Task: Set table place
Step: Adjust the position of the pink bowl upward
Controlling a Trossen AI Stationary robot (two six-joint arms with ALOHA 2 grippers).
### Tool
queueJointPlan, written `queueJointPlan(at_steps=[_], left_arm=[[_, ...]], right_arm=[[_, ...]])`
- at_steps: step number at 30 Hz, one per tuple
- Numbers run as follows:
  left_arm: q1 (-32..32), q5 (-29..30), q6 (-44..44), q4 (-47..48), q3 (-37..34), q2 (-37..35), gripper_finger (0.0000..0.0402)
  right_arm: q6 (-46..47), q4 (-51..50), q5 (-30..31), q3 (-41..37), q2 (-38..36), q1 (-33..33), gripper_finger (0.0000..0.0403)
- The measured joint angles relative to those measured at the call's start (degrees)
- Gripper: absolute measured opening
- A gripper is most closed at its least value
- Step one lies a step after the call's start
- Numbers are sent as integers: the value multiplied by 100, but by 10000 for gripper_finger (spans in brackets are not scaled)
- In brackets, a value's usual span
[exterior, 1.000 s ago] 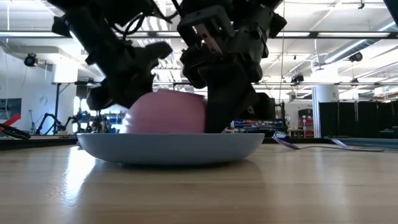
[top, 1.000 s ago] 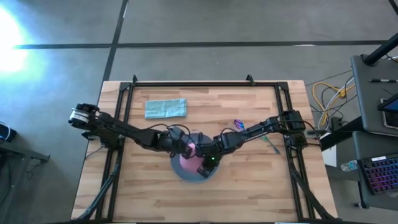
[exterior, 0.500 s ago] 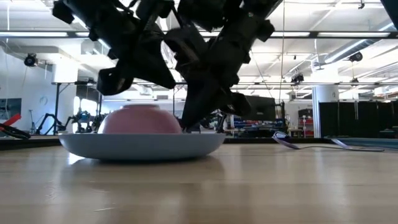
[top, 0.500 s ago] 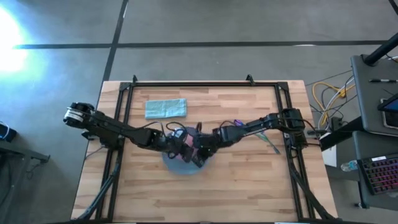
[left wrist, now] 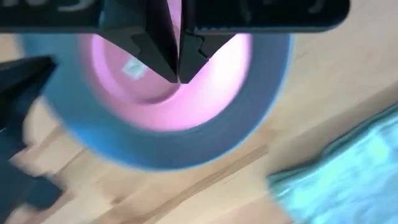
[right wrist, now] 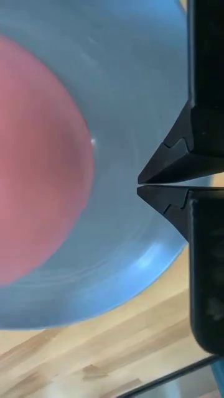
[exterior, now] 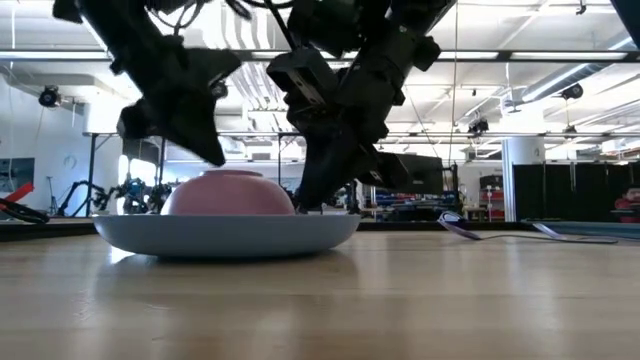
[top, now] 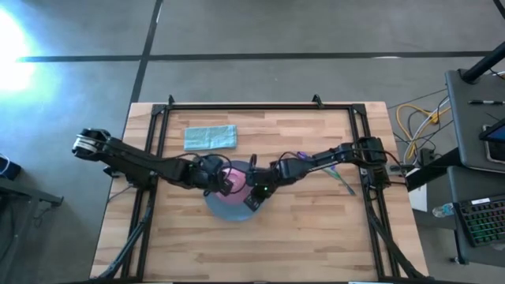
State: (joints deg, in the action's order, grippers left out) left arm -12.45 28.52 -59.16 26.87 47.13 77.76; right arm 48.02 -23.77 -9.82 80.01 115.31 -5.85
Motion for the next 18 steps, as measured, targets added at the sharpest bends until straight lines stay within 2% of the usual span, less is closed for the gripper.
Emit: queueJointPlan(at_steps=[11, 18], left_arm=[[18, -106, -39, -144, -167, 338, 0], [49, 257, -34, 34, -189, 233, 0]], right_arm=[[162, -27, -64, -121, 4, -25, 9], [428, -92, -45, -294, 1, -21, 9]])
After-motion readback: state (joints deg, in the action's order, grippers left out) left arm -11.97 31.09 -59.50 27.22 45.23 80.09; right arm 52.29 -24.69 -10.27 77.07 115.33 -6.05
